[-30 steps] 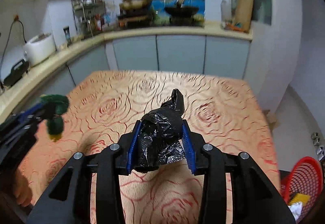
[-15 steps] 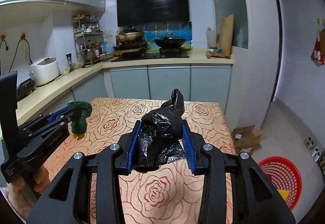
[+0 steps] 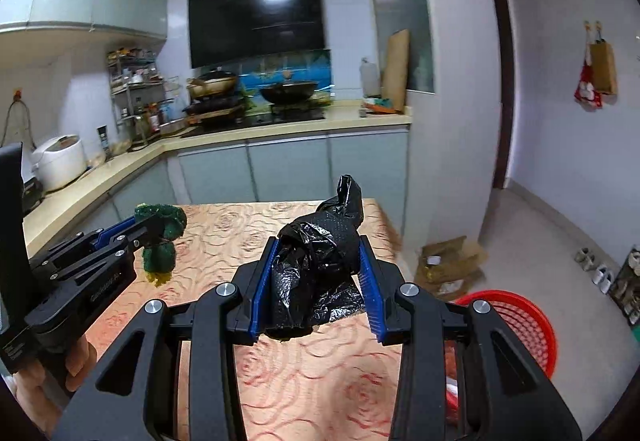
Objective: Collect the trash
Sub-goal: 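Carry sponge in left tool while right tool carries black bag over red basket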
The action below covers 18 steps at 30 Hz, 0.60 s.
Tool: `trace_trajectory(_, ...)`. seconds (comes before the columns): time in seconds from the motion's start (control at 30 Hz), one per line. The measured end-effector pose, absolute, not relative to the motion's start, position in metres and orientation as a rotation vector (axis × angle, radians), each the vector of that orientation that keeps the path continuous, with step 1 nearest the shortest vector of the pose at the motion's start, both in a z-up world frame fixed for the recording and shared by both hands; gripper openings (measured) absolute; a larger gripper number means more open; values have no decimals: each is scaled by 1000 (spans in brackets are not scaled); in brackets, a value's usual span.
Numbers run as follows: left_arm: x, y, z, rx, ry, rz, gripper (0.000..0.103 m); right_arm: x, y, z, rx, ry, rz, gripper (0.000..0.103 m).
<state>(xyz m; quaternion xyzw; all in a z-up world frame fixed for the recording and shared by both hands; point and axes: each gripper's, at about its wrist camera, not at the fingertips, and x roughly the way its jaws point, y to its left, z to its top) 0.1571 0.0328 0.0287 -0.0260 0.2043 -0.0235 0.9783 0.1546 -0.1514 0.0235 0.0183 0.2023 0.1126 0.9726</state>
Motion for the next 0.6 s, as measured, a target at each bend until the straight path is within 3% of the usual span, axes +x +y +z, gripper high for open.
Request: trace_trajectory(0.6,230,-146,-31,49,602,-450,17,177,-304,-39,118,593,-85,38)
